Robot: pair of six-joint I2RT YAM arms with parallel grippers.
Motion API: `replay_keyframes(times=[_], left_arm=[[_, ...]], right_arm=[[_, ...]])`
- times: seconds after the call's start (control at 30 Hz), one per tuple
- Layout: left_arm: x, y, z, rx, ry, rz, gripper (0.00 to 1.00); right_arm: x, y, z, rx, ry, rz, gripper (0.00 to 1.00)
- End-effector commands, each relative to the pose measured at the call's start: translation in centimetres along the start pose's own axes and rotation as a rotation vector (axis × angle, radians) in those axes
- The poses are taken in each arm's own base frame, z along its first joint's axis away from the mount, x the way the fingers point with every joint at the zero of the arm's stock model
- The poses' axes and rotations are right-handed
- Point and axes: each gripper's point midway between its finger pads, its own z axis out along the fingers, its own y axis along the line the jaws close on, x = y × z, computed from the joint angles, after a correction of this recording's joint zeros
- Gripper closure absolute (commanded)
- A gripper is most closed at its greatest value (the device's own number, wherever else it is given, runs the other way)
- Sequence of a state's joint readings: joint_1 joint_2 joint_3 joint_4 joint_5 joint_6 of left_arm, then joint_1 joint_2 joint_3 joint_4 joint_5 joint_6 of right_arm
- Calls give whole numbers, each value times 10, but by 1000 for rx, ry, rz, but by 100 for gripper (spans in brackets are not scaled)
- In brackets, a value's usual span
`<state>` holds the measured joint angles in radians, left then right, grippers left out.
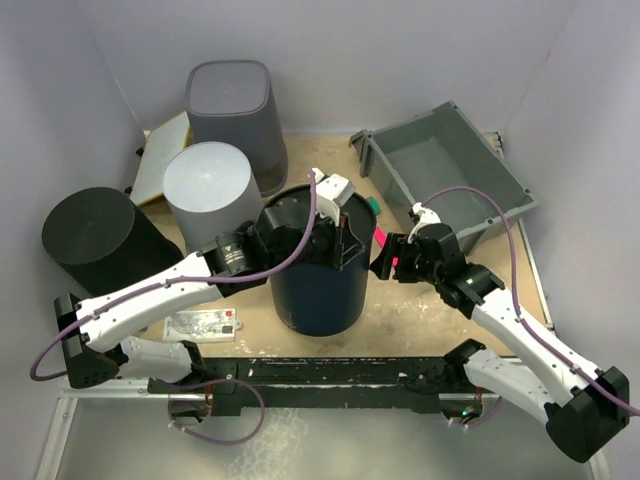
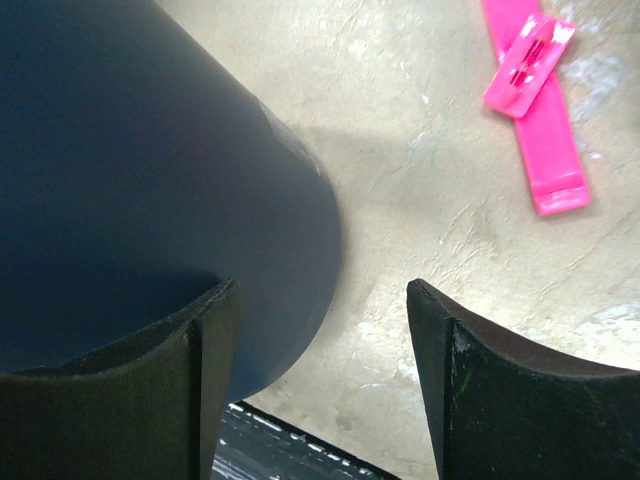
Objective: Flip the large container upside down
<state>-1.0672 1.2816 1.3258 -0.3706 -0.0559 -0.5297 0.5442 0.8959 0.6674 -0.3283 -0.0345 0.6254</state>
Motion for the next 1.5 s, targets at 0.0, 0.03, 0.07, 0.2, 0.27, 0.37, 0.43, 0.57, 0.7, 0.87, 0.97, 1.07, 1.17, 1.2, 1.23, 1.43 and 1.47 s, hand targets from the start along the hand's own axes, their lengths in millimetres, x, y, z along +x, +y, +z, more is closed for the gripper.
replay_keyframes(times=[0.0, 0.03, 0.07, 0.2, 0.27, 0.37, 0.43, 0.57, 0.7, 0.87, 0.97, 1.07, 1.17, 1.2, 1.23, 1.43, 1.47], left_arm=[[-19, -23, -12, 100, -115, 4, 100], [-16, -22, -13, 101, -109, 5, 100], [-13, -21, -14, 103, -102, 5, 100], [-4, -17, -17, 90, -73, 15, 100], [-1, -17, -17, 90, -63, 20, 100], [6, -14, -17, 86, -39, 32, 100], [9, -13, -18, 84, -26, 39, 100], [23, -10, -14, 82, 32, 54, 100], [38, -11, -13, 92, 100, 74, 92], [48, -8, -21, 82, 166, 98, 57], [46, -8, -25, 75, 174, 105, 40], [34, -12, -30, 74, 148, 110, 33], [12, -19, -38, 82, 93, 109, 32], [5, -20, -42, 76, 73, 102, 32], [-1, -21, -45, 69, 56, 89, 32], [-16, -21, -58, 45, 11, 48, 31], [-19, -21, -60, 42, -2, 46, 31]], right_arm=[[-44, 2, -19, 55, -136, -86, 29], [-47, 0, -20, 76, -145, -95, 28], [-51, -4, -22, 100, -155, -105, 28], [-71, -17, -34, 207, -215, -141, 26], [-82, -22, -41, 250, -251, -159, 25], [-95, -33, -51, 330, -295, -187, 24], [-106, -39, -59, 386, -323, -204, 25], [-126, -40, -68, 443, -360, -244, 24], [-140, -37, -60, 470, -350, -280, 23], [-162, -30, -39, 448, -321, -284, 21], [-174, -26, -20, 390, -291, -259, 20], [-185, -31, 1, 394, -271, -281, 16], [-188, -47, 26, 436, -194, -301, 13], [-188, -53, 31, 450, -164, -299, 12], [-188, -57, 37, 448, -138, -294, 12], [-171, -64, 68, 321, 14, -294, 18], [-167, -62, 72, 302, 33, -295, 21]])
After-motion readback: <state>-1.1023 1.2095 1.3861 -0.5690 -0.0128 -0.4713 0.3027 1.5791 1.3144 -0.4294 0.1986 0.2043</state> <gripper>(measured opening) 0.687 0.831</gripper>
